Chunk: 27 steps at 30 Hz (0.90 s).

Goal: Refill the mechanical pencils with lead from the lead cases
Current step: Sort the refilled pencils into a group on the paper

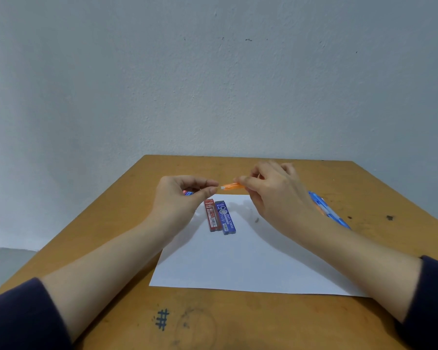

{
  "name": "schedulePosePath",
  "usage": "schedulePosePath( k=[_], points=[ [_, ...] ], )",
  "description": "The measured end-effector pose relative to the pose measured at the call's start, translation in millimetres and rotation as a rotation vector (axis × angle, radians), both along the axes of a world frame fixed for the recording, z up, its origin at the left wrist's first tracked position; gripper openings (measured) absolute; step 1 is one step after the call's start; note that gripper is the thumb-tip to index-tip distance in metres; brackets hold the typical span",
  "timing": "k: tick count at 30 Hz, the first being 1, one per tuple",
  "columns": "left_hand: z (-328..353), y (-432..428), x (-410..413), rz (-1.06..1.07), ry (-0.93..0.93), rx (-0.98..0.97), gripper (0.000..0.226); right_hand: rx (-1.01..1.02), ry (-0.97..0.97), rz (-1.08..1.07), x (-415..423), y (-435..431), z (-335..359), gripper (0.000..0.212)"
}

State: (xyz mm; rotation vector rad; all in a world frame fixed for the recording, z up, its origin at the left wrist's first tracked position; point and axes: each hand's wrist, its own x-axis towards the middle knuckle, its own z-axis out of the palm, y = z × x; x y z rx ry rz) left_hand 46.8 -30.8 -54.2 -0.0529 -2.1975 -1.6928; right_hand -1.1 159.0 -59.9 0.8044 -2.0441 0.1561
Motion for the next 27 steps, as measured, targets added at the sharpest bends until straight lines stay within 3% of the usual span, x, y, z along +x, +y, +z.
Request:
schedulePosePath(
  k=[14,23,27],
  points=[
    [2.5,1.8,2.7,0.025,0.048,0.036,0.014,-0.031,-0.104,0.006,4.6,-1.5,-0.9,0.024],
    [4.0,1.3,3.5,-0.04,0.177,0.143,0.06,-0.147,-0.409,-0.006,8.9,-4.3,3.5,0.028],
    [2.8,-1.2,1.0,0.01,0.217,0.151,0.059,-0.223,-0.534,0.016,8.2,-4.7,5.1,0.028]
  ],
)
